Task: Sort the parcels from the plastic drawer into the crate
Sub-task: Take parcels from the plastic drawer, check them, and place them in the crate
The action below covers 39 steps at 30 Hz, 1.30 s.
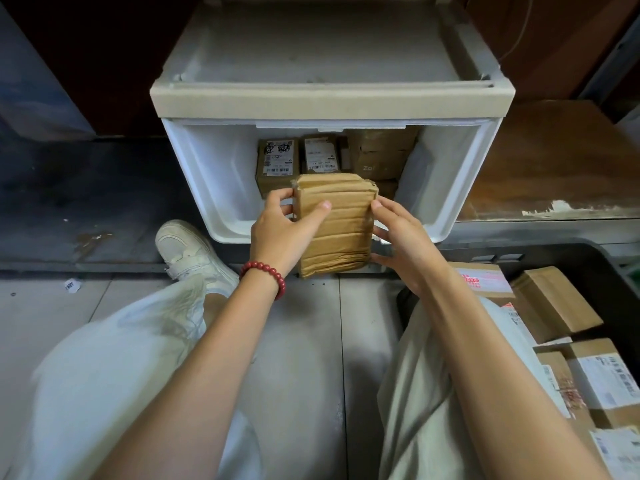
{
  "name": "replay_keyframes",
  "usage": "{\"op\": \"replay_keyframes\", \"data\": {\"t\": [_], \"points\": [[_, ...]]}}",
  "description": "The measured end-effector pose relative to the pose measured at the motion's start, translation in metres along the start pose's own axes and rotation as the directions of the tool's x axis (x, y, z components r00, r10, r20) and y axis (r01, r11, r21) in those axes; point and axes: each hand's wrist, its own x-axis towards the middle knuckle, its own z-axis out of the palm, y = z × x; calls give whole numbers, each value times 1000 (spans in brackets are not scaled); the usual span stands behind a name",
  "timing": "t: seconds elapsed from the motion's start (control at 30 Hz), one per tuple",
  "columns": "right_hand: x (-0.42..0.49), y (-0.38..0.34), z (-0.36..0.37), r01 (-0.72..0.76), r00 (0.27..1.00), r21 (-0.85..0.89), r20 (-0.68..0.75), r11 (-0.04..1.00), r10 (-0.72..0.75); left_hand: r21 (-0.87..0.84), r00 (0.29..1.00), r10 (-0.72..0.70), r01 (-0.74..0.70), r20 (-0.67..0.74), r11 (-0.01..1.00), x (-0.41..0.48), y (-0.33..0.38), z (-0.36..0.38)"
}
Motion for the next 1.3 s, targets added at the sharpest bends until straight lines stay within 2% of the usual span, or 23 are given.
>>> {"op": "replay_keyframes", "data": {"t": [0.17,0.27,0.43,0.6,0.73,0.87,1.0,1.07,1.17,1.23,1.3], "points": [[-2,-7,-7,123,985,-58,-113,991,-129,9,999,53,-53,-6,999,3,2,9],[-13,-17,-32,162,975,-73,-139,984,-171,-1,994,98,-99,36,995,0,14,25],[-48,-14,-101,146,975,-62,-160,987,-154,-8,953,258,-260,161,966,-15,45,76],[-83,-11,-160,154,969,-31,-192,988,-157,-9,937,252,-258,242,966,-32,68,135],[-104,-6,-191,196,914,-51,-351,979,-201,-77,921,225,-212,318,974,-52,88,174],[-118,15,-218,238,805,41,-567,970,-174,-90,830,284,-275,481,957,-67,88,210],[-128,45,-245,201,754,37,-644,979,-131,-66,741,116,-96,661,993,-77,76,248],[-129,59,-253,203,725,63,-680,977,-107,-30,707,89,-95,702,995,-77,73,267],[-121,76,-260,199,667,112,-743,974,-51,-33,711,61,-53,701,998,-74,71,291],[-115,87,-266,170,634,212,-771,962,58,-5,709,-24,39,705,999,-70,68,305],[-110,98,-271,129,661,300,-736,945,143,22,694,-112,138,711,990,-65,62,317]]}}
